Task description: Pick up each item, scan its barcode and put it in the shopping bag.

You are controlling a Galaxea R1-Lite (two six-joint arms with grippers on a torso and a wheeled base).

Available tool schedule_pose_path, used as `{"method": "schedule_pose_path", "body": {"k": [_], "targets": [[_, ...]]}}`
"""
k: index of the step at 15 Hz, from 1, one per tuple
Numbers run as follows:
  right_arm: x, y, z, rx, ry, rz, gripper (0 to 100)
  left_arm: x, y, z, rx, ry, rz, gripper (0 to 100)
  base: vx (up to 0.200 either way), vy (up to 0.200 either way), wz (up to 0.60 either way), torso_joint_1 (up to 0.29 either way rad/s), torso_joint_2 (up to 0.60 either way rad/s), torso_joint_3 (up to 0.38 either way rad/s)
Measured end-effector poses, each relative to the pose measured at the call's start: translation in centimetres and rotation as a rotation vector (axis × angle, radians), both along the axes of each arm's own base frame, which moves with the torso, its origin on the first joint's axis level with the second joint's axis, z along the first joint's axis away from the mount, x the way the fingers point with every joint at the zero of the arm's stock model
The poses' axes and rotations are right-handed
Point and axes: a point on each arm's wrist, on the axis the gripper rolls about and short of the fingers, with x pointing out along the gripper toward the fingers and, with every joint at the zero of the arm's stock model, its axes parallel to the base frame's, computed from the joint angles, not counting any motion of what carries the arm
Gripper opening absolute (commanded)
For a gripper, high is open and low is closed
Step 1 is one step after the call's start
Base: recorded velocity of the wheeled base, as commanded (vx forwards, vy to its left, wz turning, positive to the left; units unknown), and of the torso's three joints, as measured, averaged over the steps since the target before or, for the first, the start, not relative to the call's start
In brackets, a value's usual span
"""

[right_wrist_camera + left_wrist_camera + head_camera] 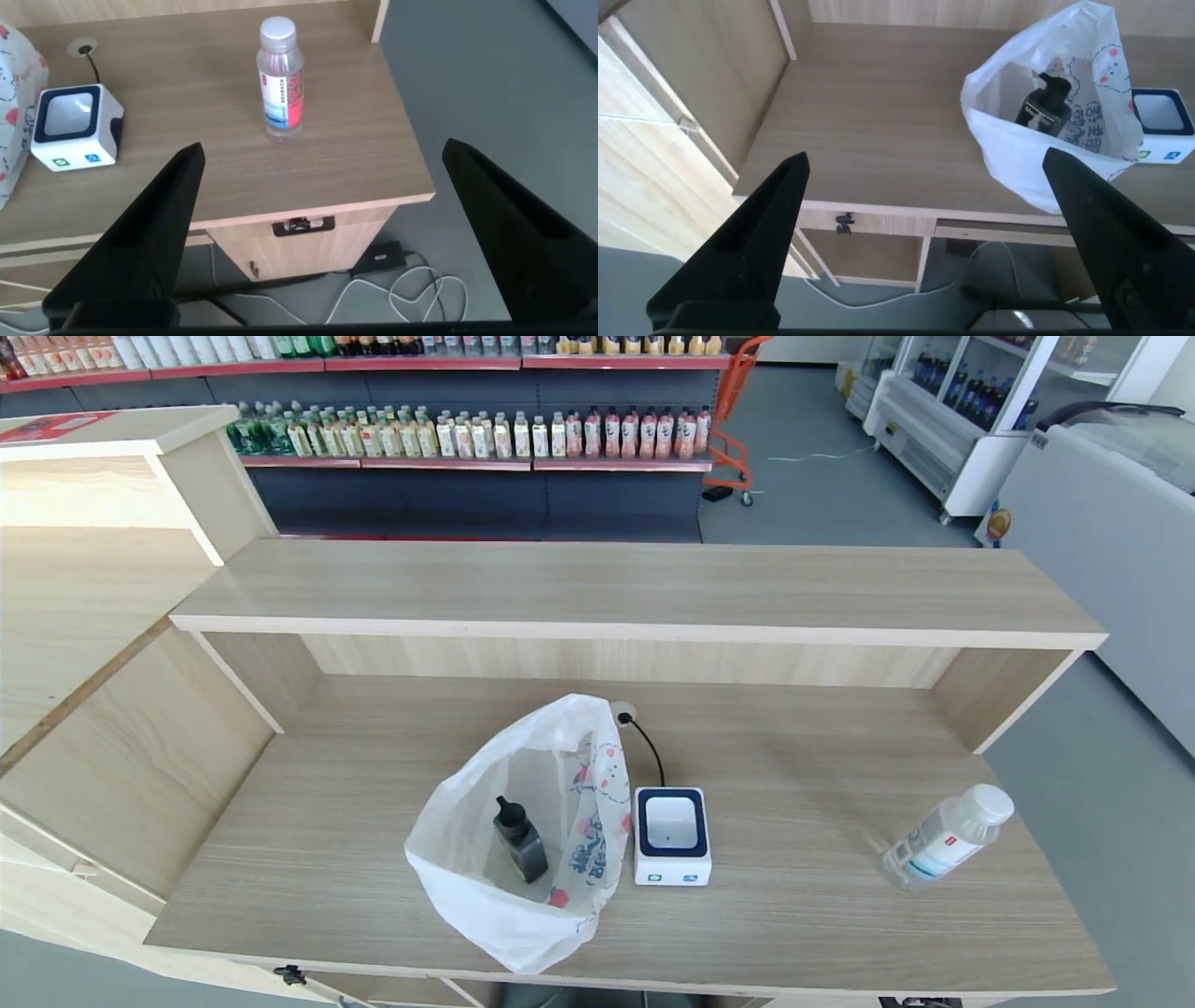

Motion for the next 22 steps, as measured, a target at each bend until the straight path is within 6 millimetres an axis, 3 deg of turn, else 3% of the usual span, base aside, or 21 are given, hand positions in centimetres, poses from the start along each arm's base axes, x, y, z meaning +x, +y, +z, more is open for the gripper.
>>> {"method": "schedule_pose_path", "body": {"k": [4, 9, 13, 22], "targets": [[0.00, 0.00, 0.00, 0.000, 0.000, 0.000, 100, 0.00, 0.00, 0.00, 0.001, 0.000, 0.000, 100, 0.000, -0.200, 0.00, 0.006, 0.00, 0.000], [0.00, 0.00, 0.02, 0.000, -0.001, -0.001, 100, 0.00, 0.00, 0.00, -0.003, 0.000, -0.001, 100, 0.000, 0.000, 0.00, 0.000, 0.00, 0.000], [0.01, 0.01, 0.01, 0.000, 0.000, -0.001, 100, 0.00, 0.00, -0.01, -0.003, 0.001, 0.000, 100, -0.200, -0.200, 0.00, 0.008, 0.00, -0.001], [-0.01, 0.03, 0.08, -0.002, 0.003, 0.017, 100, 0.00, 0.00, 0.00, -0.003, 0.000, -0.001, 100, 0.000, -0.067, 0.00, 0.000, 0.00, 0.001]]}}
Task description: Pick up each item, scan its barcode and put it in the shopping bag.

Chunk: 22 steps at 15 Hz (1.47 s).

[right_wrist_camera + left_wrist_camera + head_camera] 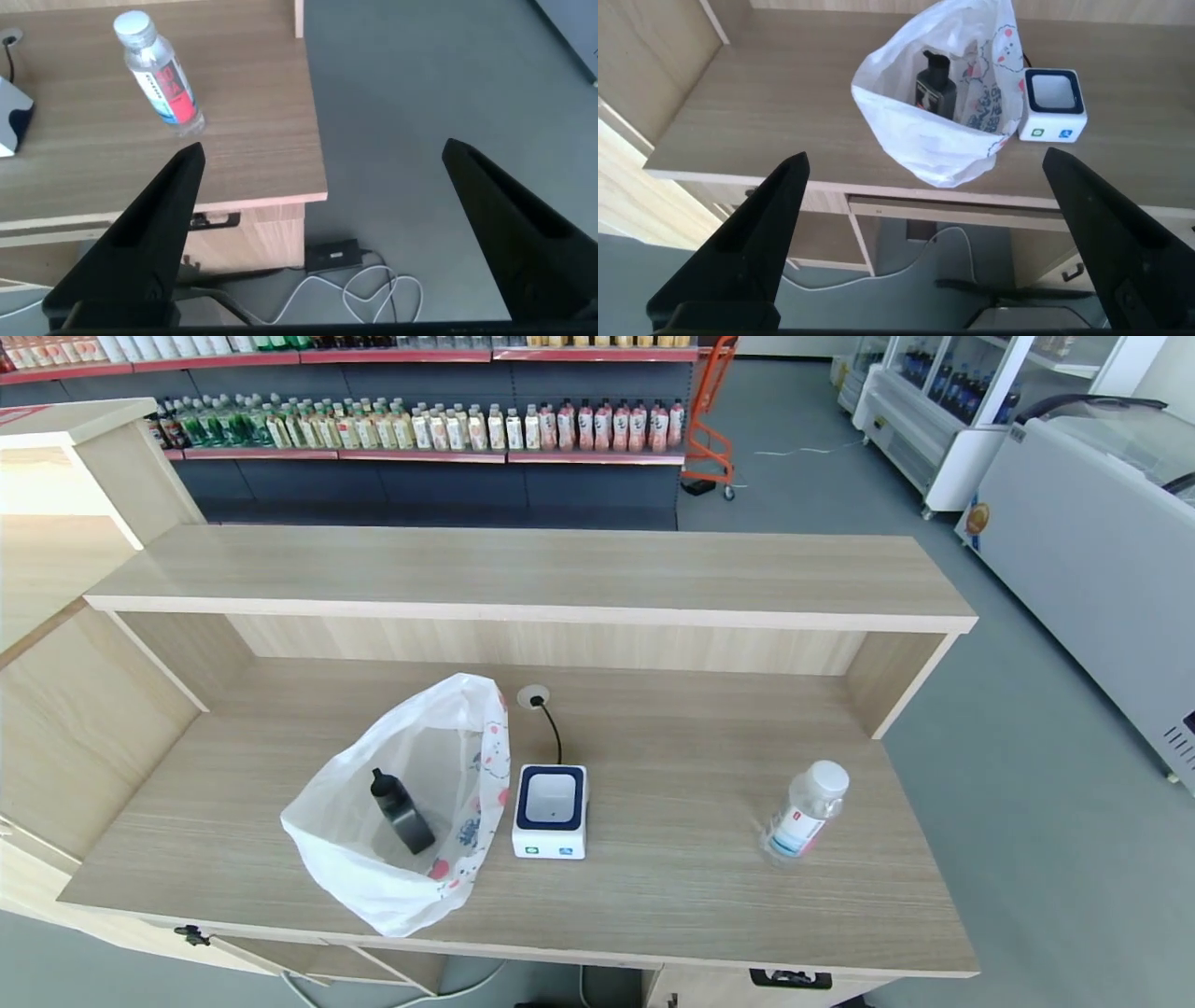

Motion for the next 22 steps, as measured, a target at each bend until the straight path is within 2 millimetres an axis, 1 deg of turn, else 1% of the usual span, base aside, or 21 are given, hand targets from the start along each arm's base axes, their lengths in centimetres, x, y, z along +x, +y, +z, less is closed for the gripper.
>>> {"method": "schedule_pose_path", "body": {"k": [2, 3, 5, 6, 7, 9, 10, 11, 13, 16, 19, 22], "targets": [[-0.1, 0.1, 1.3, 0.000, 0.009, 0.032, 100, 0.0, 0.0, 0.0, 0.000, 0.000, 0.000, 100, 0.000, 0.000, 0.00, 0.000, 0.00, 0.000], [0.1, 0.1, 2.4, 0.000, 0.024, 0.040, 100, 0.0, 0.0, 0.0, -0.001, 0.000, 0.000, 100, 0.000, 0.000, 0.00, 0.000, 0.00, 0.000], [1.3, 0.1, 5.0, 0.015, 0.095, 0.050, 100, 0.0, 0.0, 0.0, 0.000, 0.000, 0.000, 100, 0.000, 0.000, 0.00, 0.000, 0.00, 0.000], [2.3, 0.1, 6.1, 0.029, 0.145, 0.052, 100, 0.0, 0.0, 0.0, -0.001, 0.000, 0.001, 100, 0.000, 0.000, 0.00, 0.000, 0.00, 0.000], [3.8, 0.1, 7.3, 0.044, 0.205, 0.050, 100, 0.0, 0.0, 0.0, -0.001, 0.000, 0.000, 100, 0.000, 0.000, 0.00, 0.000, 0.00, 0.000], [7.1, 0.2, 8.6, 0.068, 0.320, 0.044, 100, 0.0, 0.0, 0.0, 0.000, 0.000, 0.000, 100, 0.000, 0.000, 0.00, 0.000, 0.00, 0.000], [9.2, 0.2, 8.7, 0.073, 0.377, 0.039, 100, 0.0, 0.0, 0.0, 0.000, 0.000, 0.000, 100, 0.000, 0.000, 0.00, 0.000, 0.00, 0.000], [11.1, 0.3, 8.6, 0.073, 0.421, 0.038, 100, 0.0, 0.0, 0.0, 0.000, 0.000, 0.000, 100, 0.000, 0.000, 0.00, 0.000, 0.00, 0.000], [14.4, 0.6, 7.5, 0.064, 0.522, 0.044, 100, 0.0, 0.0, 0.0, -0.001, 0.000, 0.000, 100, 0.000, 0.000, 0.00, 0.000, 0.00, 0.000], [17.7, 1.8, 5.2, 0.035, 0.629, 0.106, 100, 0.0, 0.0, 0.0, -0.001, 0.000, 0.000, 100, 0.000, 0.000, 0.00, 0.000, 0.00, 0.000], [20.8, 3.9, 3.6, -0.003, 0.612, 0.198, 100, 0.0, 0.0, 0.0, 0.000, 0.000, 0.000, 100, 0.000, 0.000, 0.00, 0.000, 0.00, 0.000], [23.5, 5.6, 2.0, -0.032, 0.557, 0.260, 100, 0.0, 0.0, 0.0, -0.001, 0.000, 0.000, 100, 0.000, 0.000, 0.00, 0.000, 0.00, 0.000]]}}
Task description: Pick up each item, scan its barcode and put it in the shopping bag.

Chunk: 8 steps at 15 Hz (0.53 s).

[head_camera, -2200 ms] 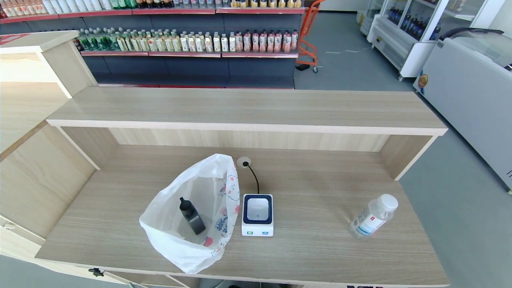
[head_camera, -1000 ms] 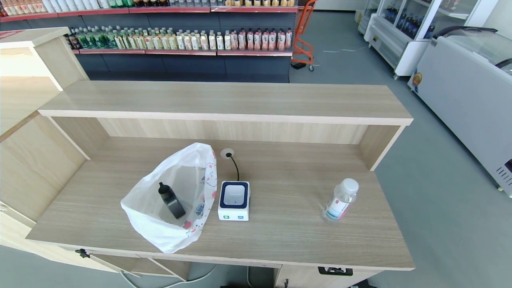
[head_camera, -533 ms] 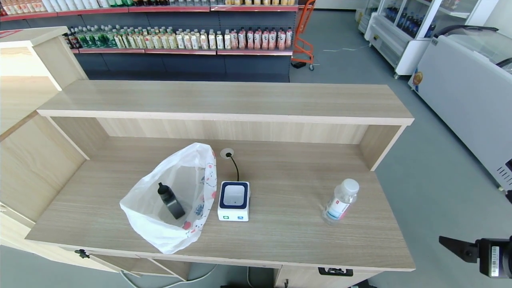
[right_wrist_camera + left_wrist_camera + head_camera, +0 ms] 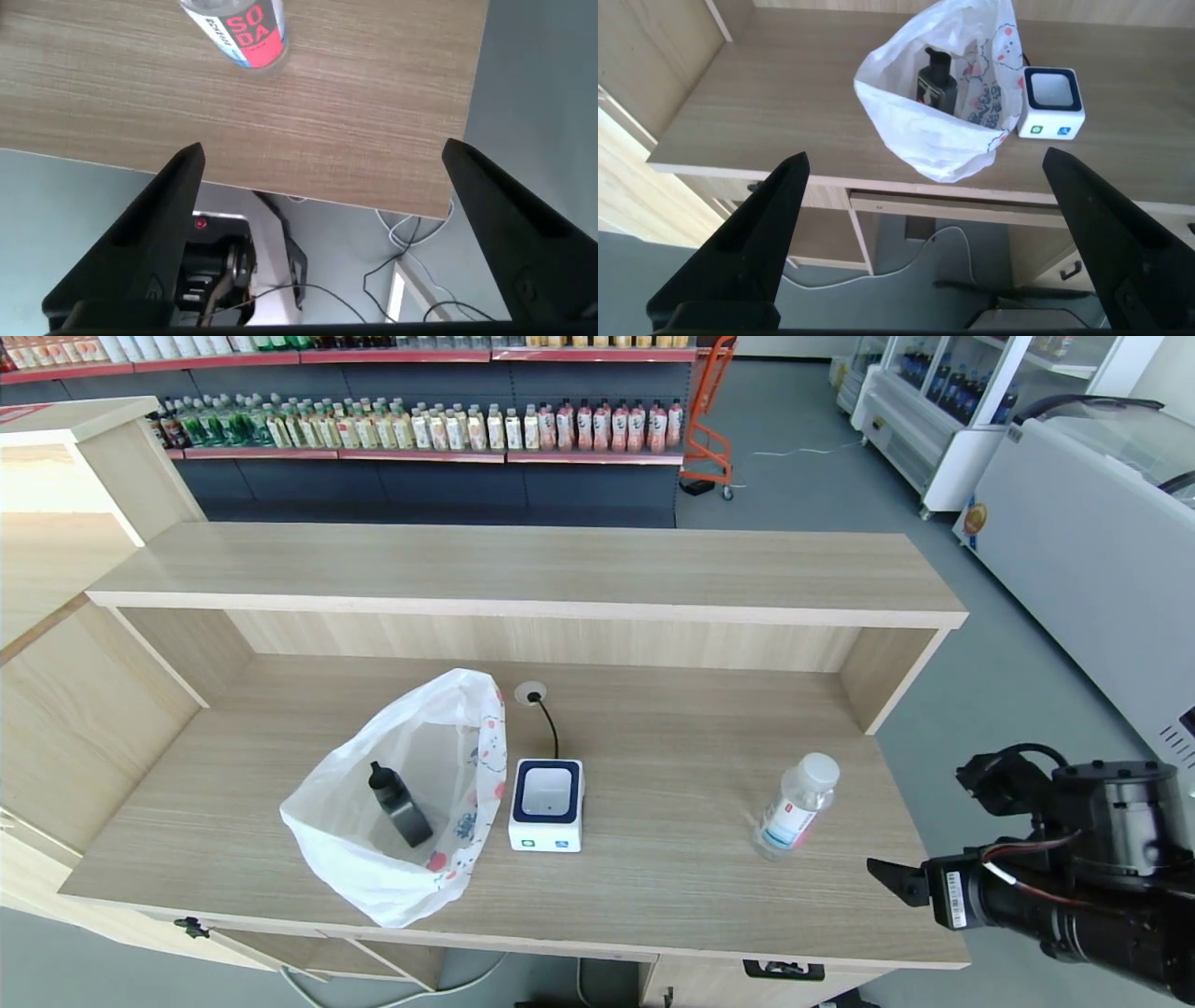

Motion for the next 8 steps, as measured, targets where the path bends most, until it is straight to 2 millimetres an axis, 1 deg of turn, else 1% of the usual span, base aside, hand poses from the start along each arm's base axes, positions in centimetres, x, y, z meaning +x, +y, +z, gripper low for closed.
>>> {"method": "schedule_pose_path", "body": {"k": [4, 8], "targets": [[2.7, 1.4, -2.1, -0.034, -0.070, 0.058, 100, 0.0, 0.0, 0.0, 0.000, 0.000, 0.000, 100, 0.000, 0.000, 0.00, 0.000, 0.00, 0.000], [4.3, 2.4, -4.1, -0.033, -0.093, 0.080, 100, 0.0, 0.0, 0.0, 0.000, 0.000, 0.000, 100, 0.000, 0.000, 0.00, 0.000, 0.00, 0.000]]}}
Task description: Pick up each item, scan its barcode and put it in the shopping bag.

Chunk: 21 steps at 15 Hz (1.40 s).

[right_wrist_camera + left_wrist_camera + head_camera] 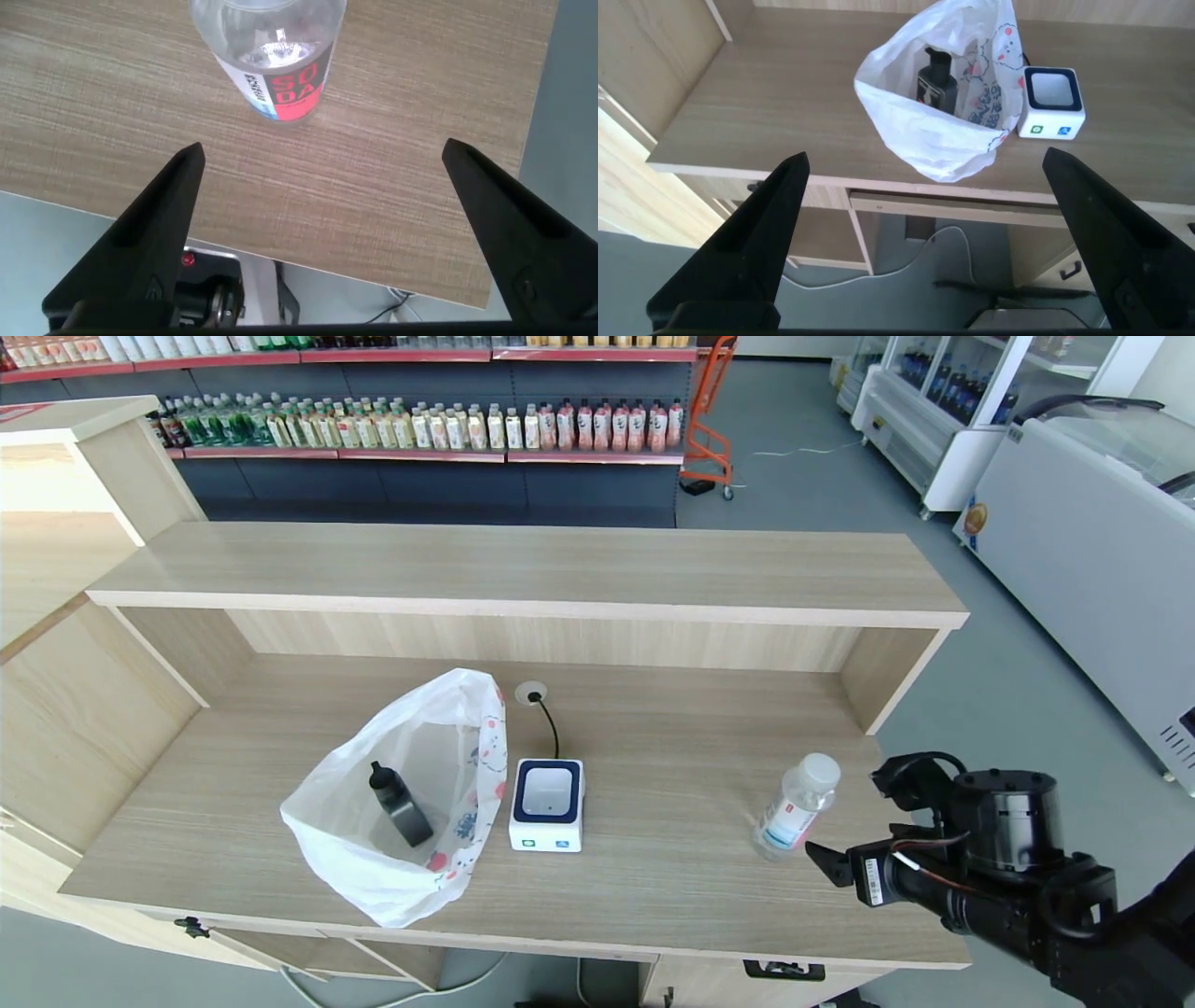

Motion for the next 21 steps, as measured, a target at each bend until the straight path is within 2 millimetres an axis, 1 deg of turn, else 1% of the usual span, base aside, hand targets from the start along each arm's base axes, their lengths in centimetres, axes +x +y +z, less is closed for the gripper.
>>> {"method": "schedule_pose_path", "body": {"k": [4, 7, 9, 13, 17, 21], "targets": [[1.2, 1.0, -1.4, 0.005, -0.017, 0.023, 100, 0.0, 0.0, 0.0, 0.000, 0.000, 0.000, 100, 0.000, 0.000, 0.00, 0.000, 0.00, 0.000], [2.3, 2.3, -2.0, 0.016, -0.049, 0.053, 100, 0.0, 0.0, 0.0, 0.000, 0.000, 0.000, 100, 0.000, 0.000, 0.00, 0.000, 0.00, 0.000], [3.0, 2.8, -2.5, 0.002, -0.069, 0.069, 100, 0.0, 0.0, 0.0, 0.000, 0.000, 0.000, 100, 0.000, 0.000, 0.00, 0.000, 0.00, 0.000], [4.7, 3.5, -3.3, -0.007, -0.126, 0.084, 100, 0.0, 0.0, 0.0, 0.000, 0.000, 0.000, 100, 0.000, 0.000, 0.00, 0.000, 0.00, 0.000], [5.9, 4.0, -4.3, -0.027, -0.134, 0.094, 100, 0.0, 0.0, 0.0, 0.000, 0.000, 0.000, 100, 0.000, 0.000, 0.00, 0.000, 0.00, 0.000], [7.3, 4.6, -4.7, -0.016, -0.159, 0.100, 100, 0.0, 0.0, 0.0, 0.000, 0.000, 0.000, 100, 0.000, 0.000, 0.00, 0.000, 0.00, 0.000]]}}
